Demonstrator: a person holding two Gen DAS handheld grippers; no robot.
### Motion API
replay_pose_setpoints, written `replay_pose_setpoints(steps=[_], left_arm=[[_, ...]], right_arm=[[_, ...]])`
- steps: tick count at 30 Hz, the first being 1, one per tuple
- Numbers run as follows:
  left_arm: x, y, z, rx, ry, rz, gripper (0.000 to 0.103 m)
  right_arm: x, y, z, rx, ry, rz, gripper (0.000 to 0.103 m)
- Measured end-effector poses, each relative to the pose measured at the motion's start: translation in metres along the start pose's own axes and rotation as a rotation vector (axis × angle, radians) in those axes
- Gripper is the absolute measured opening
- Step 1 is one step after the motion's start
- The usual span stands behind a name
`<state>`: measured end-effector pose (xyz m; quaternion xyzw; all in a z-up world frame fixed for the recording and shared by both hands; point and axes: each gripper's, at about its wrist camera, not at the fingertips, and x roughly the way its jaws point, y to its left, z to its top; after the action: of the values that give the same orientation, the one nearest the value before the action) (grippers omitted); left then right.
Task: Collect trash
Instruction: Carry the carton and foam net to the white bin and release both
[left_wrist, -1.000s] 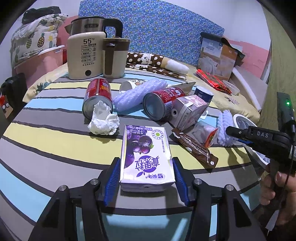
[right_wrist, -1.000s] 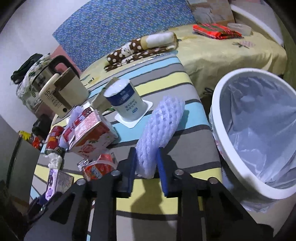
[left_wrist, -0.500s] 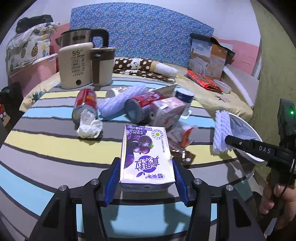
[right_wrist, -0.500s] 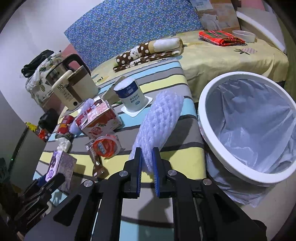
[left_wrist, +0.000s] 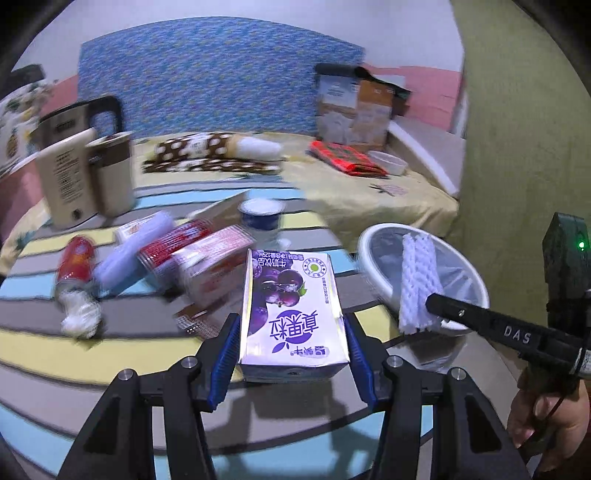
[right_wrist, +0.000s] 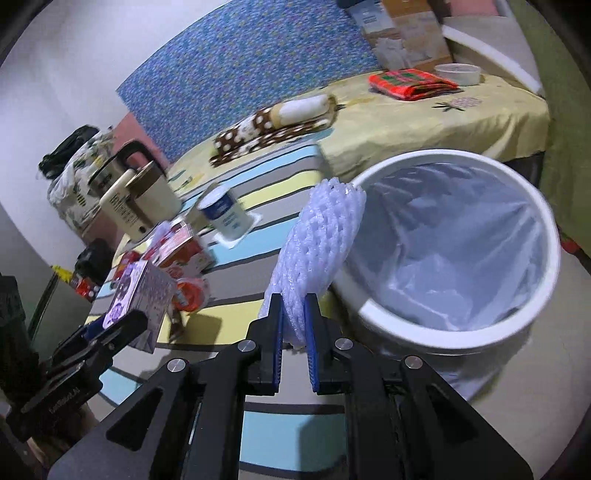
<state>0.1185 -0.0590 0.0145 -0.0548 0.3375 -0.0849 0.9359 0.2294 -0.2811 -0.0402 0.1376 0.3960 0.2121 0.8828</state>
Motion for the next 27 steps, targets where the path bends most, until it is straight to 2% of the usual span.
replay_pose_setpoints(steps=[8, 17, 27], left_arm=[[0.037, -0.054, 0.024, 0.079, 0.014, -0.136, 0.055], [0.078, -0.102, 0.033, 0.147, 0.052, -0.226, 0.055], [0.113, -0.119, 0.032, 0.191, 0.107, -0.248, 0.056]], right_arm=[[-0.013, -0.033, 0.008, 0.047, -0.041, -0.092, 0.013], [-0.013, -0.06, 0.01, 0.079, -0.027, -0.152, 0.013], [-0.012, -0.077, 0.012, 0.093, -0.002, -0.187, 0.017]])
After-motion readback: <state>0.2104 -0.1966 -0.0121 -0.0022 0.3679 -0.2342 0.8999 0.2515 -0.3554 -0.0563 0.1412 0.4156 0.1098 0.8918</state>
